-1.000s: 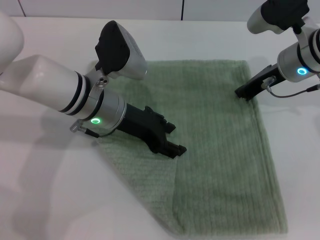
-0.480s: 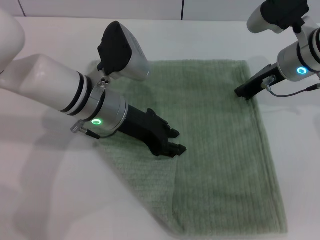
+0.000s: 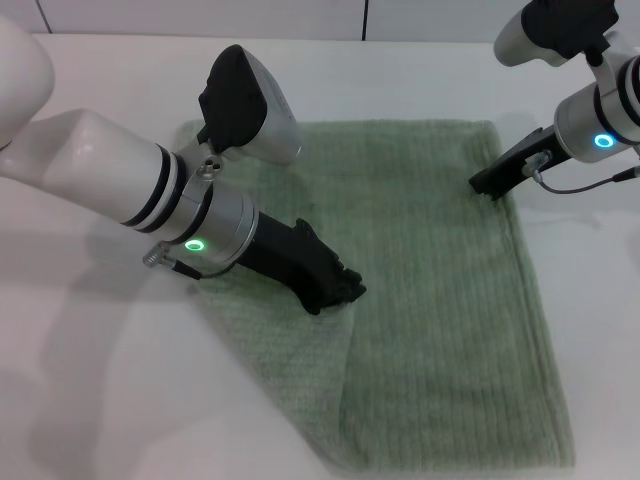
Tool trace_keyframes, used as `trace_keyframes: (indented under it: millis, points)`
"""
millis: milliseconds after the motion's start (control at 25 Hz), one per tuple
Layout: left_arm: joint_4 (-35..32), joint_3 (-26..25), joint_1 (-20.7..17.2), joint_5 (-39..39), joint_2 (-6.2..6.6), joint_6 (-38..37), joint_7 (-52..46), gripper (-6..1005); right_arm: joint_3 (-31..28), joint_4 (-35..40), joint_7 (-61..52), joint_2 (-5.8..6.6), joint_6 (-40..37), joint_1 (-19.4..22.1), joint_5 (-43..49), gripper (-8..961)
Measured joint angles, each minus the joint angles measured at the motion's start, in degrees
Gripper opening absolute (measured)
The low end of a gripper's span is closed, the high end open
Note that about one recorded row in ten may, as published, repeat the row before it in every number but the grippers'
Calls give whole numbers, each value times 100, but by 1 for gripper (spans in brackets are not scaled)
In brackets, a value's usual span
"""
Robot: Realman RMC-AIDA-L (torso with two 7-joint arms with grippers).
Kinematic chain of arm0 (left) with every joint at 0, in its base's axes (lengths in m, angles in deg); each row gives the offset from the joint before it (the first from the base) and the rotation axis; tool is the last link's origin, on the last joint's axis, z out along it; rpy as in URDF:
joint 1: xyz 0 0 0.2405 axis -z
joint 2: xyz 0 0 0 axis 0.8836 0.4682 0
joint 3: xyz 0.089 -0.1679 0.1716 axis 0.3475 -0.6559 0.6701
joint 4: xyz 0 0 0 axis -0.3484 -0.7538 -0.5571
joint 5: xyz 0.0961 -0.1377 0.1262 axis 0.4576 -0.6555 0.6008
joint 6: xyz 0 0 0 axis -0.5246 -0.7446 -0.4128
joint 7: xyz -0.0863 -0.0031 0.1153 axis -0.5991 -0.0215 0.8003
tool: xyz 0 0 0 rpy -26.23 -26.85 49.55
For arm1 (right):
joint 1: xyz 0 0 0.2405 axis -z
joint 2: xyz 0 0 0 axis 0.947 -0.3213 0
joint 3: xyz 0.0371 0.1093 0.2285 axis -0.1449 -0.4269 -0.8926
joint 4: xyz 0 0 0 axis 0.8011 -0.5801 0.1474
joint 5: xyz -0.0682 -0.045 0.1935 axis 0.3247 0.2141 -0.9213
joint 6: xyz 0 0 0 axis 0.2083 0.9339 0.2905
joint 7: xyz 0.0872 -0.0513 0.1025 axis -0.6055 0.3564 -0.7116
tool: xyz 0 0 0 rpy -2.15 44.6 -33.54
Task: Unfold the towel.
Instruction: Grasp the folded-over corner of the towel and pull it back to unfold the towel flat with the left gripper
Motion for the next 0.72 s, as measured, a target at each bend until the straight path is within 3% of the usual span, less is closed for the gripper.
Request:
trace_keyframes:
  millis: [280, 560, 720]
  points:
    - [-103, -2, -2, 0, 14, -170, -5, 46, 0, 6, -1, 0, -3, 0, 0, -1]
    - [-339, -136, -50, 2, 45, -548, -12, 25, 0, -6, -1, 0, -11, 0, 0, -1]
    - [-480, -523, -67, 176, 62, -963, -15, 15, 0, -11, -1, 0, -12, 0, 0, -1]
